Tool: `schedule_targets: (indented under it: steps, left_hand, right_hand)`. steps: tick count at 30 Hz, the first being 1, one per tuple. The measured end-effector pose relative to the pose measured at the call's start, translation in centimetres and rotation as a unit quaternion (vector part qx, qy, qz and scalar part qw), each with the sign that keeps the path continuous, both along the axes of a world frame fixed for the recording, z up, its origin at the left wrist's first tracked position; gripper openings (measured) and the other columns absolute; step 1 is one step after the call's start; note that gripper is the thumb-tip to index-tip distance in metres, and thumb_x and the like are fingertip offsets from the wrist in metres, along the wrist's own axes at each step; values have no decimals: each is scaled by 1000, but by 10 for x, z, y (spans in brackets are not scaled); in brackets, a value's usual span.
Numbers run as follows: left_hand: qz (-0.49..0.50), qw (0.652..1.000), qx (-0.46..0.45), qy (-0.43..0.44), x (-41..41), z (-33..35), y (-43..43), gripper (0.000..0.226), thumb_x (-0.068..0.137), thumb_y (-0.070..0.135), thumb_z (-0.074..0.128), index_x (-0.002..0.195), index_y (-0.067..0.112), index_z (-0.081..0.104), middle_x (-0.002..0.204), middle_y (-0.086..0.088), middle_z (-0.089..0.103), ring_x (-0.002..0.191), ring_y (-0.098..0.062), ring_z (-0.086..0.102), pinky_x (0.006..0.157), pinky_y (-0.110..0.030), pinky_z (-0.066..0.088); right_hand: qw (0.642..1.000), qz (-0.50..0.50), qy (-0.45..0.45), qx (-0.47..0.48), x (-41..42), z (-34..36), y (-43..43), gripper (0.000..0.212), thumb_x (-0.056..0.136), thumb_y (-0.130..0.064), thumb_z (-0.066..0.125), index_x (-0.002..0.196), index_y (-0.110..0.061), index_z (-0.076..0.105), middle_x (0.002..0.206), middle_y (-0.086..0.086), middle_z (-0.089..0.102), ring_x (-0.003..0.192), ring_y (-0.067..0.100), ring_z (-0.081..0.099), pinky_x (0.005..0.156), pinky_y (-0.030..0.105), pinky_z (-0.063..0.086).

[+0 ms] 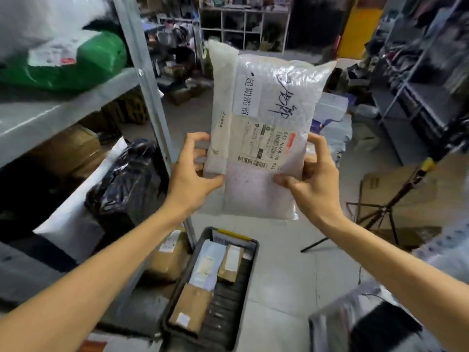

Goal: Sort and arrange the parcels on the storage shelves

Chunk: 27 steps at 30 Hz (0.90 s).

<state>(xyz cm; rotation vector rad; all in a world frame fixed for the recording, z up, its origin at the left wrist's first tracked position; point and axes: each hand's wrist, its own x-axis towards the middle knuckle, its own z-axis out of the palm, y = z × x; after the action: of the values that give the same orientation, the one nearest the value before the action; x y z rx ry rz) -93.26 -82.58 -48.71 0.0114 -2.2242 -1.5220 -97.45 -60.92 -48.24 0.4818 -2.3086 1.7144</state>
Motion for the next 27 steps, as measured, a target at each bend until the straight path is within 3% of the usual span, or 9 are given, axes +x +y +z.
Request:
schedule_targets:
  steps: [5,7,10,13,17,20,24,27]
  left_hand:
    - [-2,994,14,-105,-36,-74,-14,62,70,-2,79,113,23,43,100,3,62,90,-6,63,73,-13,51]
    - [-15,987,46,-154,-50,-105,-25,53,72,2,80,109,20,46,103,-2,63,93,-13,65,75,-19,54]
    - [-18,974,85,-210,-67,-158,-38,31,78,7,77,95,16,52,103,-3,63,96,-20,65,82,-26,54]
    - [-8,961,117,-250,-76,-217,-47,31,77,4,77,84,21,53,92,-2,63,87,-17,64,79,-23,53]
    - [9,932,153,-328,-72,-310,-51,37,74,-7,76,92,15,52,90,-3,60,83,-19,63,67,-15,52]
    - [24,906,151,-394,-56,-392,-52,45,73,-10,75,104,15,53,91,-1,61,83,-19,63,69,-22,54]
    - [44,882,103,-458,-29,-499,-56,41,73,-9,75,94,21,55,90,-7,64,76,-19,64,63,-22,51]
    - [56,859,91,-501,-12,-568,-60,40,73,-7,75,92,22,56,93,-9,65,82,-26,66,70,-35,54]
  right_hand:
    - [995,-33,-83,36,-29,-79,-17,69,67,9,78,116,-23,42,89,-5,73,77,5,71,66,30,60]
    - [990,-42,-122,50,-36,-114,-25,68,66,8,78,113,-24,42,88,-5,72,77,6,71,66,34,60]
    - [980,-61,-177,72,-39,-167,-38,65,65,8,77,110,-23,42,92,-8,70,80,9,70,66,39,60]
    - [969,-89,-222,60,-39,-226,-50,58,66,4,78,106,-24,45,99,-13,64,87,11,67,71,37,59]
    - [945,-124,-297,52,-29,-324,-64,49,67,-11,85,97,-20,48,93,-9,65,88,14,65,75,42,57]
    - [921,-135,-358,69,-16,-411,-69,50,64,-10,85,91,-15,44,89,-1,66,83,21,67,69,50,56]
    - [893,-126,-417,111,5,-517,-78,46,67,-2,82,90,-12,44,90,-4,67,84,16,68,68,39,59]
    - [873,-121,-450,145,21,-581,-86,42,70,-2,80,95,-12,49,96,0,69,89,19,68,72,31,57]
